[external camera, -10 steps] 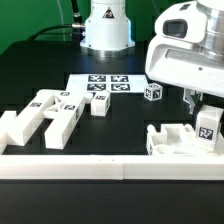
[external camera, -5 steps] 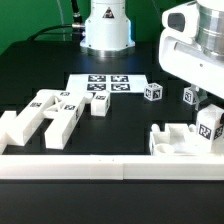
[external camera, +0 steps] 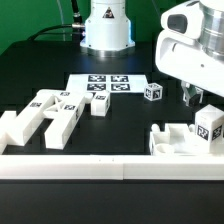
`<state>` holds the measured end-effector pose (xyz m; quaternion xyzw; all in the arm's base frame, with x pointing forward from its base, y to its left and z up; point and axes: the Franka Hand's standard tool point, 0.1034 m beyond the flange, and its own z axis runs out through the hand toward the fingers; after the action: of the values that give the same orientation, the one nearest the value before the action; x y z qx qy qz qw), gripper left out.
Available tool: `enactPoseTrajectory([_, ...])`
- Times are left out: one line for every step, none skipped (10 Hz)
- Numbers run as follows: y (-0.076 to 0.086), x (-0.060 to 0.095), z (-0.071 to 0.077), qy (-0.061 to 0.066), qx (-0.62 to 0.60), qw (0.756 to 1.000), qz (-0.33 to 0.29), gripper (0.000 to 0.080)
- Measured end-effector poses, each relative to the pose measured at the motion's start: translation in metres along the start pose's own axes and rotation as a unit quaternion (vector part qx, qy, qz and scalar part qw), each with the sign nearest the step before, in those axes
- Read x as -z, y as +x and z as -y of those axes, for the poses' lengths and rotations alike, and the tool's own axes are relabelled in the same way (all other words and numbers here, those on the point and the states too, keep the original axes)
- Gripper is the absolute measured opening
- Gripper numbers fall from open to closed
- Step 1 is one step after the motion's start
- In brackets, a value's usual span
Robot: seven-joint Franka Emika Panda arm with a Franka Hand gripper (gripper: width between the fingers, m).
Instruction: Assemble chair
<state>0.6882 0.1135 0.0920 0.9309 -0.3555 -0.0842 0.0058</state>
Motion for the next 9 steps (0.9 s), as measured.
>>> enactPoseTrajectory([0.0004,-0.0004,0.0,0.001,0.038,0.999,0.0,0.0637])
enactPoseTrajectory([0.0004,-0.0006,-0.0002,0.001,0.058,0.998,0.0,0.0646])
enactPoseTrajectory([0.0005,-0.0006,-0.0002,0.001,0.108,0.994,0.0,0.0646])
enactPoseTrajectory([0.0012,-0.0008,-0.0006,0.001,0.159,0.987,-0.001,0.0649])
enactPoseTrajectory([0.0038,-0.0013,-0.0016,0.003,0.214,0.977,-0.003,0.0649])
enactPoseTrajectory([0.0048,-0.0012,-0.0017,-0.001,0.271,0.962,-0.008,0.0649])
enactPoseTrajectory([0.0045,-0.0014,-0.0006,-0.001,0.311,0.95,-0.009,0.0649])
enactPoseTrajectory([0.0049,-0.0019,-0.001,-0.001,0.338,0.941,-0.009,0.0649])
enactPoseTrajectory([0.0059,-0.0022,-0.0018,-0.001,0.376,0.926,-0.008,0.0649])
